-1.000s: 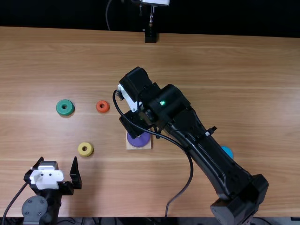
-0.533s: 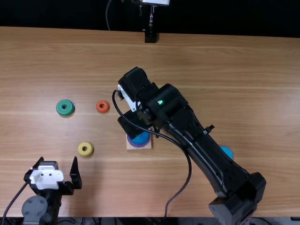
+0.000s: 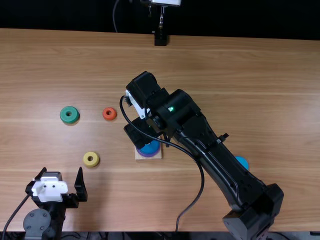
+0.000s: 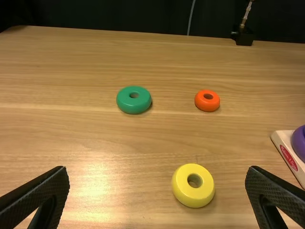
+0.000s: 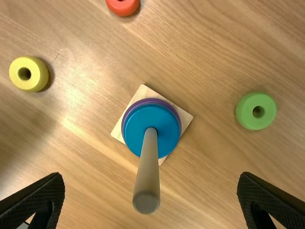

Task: Build the Hanoi tower: stack the rings onto the peg from bottom to top in this color order: purple, dark blue, light blue, dark green, light green, yellow, orange.

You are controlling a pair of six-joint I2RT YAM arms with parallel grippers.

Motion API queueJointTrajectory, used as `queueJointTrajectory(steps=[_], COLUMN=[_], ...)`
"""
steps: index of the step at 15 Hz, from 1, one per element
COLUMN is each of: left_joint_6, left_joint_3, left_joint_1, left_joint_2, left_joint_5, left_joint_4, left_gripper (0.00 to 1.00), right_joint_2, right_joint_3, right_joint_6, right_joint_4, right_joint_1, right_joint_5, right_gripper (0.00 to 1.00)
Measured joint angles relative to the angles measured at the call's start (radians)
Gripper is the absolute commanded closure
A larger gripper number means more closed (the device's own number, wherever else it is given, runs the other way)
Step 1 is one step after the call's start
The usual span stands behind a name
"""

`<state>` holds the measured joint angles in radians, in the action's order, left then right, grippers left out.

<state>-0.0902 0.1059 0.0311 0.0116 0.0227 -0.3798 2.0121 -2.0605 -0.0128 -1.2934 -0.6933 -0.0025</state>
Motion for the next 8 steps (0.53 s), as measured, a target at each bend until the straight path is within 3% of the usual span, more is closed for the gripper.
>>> queueJointTrajectory(steps=[2, 4, 8], left_joint_6=[0.0, 0.0, 0.0], left_joint_3=[0.0, 0.0, 0.0], left_joint_1=[0.0, 0.0, 0.0], left_joint_2=[0.0, 0.0, 0.0], left_joint_5=[0.0, -0.001, 0.0], left_joint_4=[0.0, 0.0, 0.0], left_gripper=[0.0, 0.0, 0.0], right_joint_2=[-0.015, -0.062, -0.15], right_joint_3=[0.0, 0.004, 0.147], right_joint_6=[0.0, -0.01, -0.019], right_joint_4=[0.01, 0.08, 0.119], right_joint_1=[0.013, 0.051, 0.211], right_joint_5=[0.001, 0.017, 0.051], right_gripper=[0.0, 0.0, 0.0])
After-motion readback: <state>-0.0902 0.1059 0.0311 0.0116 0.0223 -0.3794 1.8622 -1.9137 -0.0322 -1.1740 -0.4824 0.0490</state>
